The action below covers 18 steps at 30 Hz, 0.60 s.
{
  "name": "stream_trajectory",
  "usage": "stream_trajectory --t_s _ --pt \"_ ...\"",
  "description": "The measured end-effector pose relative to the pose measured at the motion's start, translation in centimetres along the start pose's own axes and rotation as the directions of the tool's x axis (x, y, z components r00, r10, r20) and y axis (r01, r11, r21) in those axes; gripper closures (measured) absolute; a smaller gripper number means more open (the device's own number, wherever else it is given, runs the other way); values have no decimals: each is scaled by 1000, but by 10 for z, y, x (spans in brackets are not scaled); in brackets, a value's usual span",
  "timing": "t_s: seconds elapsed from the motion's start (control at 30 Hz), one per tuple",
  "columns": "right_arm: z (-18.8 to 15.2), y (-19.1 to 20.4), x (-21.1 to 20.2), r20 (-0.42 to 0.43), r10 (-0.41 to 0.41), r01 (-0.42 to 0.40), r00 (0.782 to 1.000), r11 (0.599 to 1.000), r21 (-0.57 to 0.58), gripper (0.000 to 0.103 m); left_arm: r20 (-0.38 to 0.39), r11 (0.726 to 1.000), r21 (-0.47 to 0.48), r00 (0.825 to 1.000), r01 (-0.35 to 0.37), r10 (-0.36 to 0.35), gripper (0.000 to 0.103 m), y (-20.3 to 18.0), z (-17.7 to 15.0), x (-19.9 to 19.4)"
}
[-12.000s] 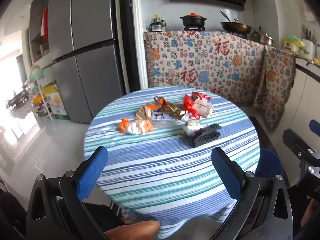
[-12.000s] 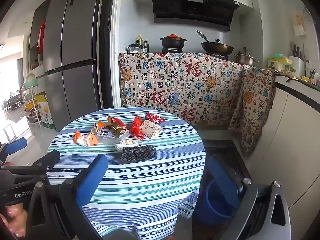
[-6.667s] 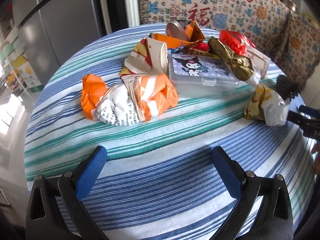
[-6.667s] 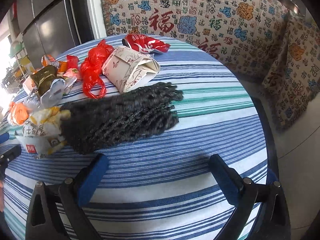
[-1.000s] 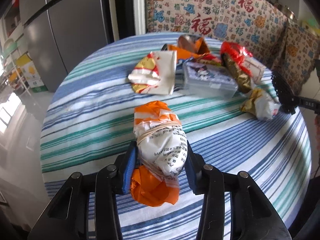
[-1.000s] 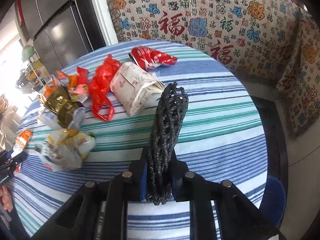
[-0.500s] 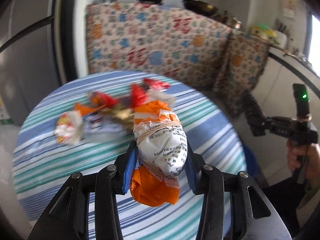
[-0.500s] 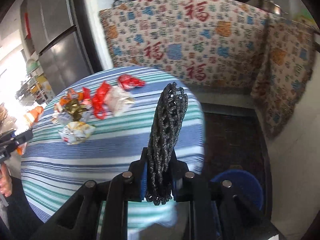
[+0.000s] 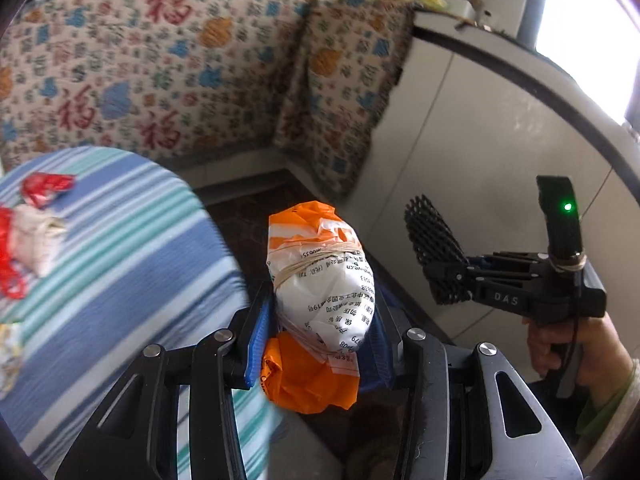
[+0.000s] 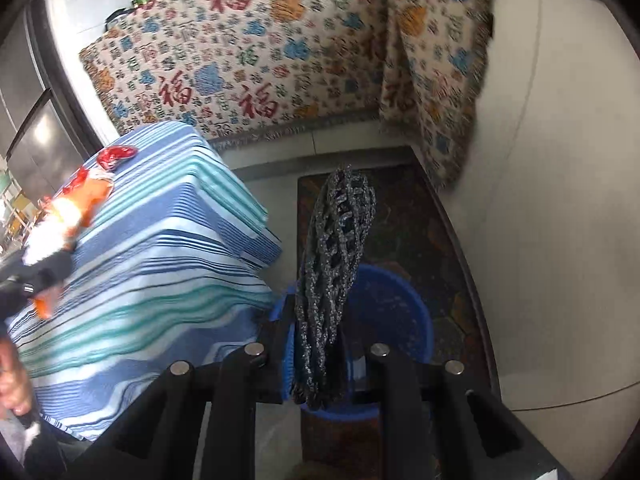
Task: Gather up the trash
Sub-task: 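Carry both items to the blue wastebasket and open both tools to drop them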
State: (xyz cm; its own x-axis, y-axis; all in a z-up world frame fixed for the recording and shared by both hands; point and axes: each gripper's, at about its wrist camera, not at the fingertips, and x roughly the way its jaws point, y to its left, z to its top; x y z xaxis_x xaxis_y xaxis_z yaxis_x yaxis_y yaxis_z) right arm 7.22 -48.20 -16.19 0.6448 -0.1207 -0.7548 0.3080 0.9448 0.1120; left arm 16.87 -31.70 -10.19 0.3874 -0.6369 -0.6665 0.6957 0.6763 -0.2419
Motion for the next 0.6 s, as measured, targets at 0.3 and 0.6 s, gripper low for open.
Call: stream_trajectory --t_s 0.3,0.6 --pt "-2 -40 34 -54 37 -37 998 999 3 84 -84 999 25 995 47 -45 58 -33 10 92" --pt "2 -44 68 -165 43 -48 985 999 -26 83 -120 998 33 992 55 -51 54 -34 8 127"
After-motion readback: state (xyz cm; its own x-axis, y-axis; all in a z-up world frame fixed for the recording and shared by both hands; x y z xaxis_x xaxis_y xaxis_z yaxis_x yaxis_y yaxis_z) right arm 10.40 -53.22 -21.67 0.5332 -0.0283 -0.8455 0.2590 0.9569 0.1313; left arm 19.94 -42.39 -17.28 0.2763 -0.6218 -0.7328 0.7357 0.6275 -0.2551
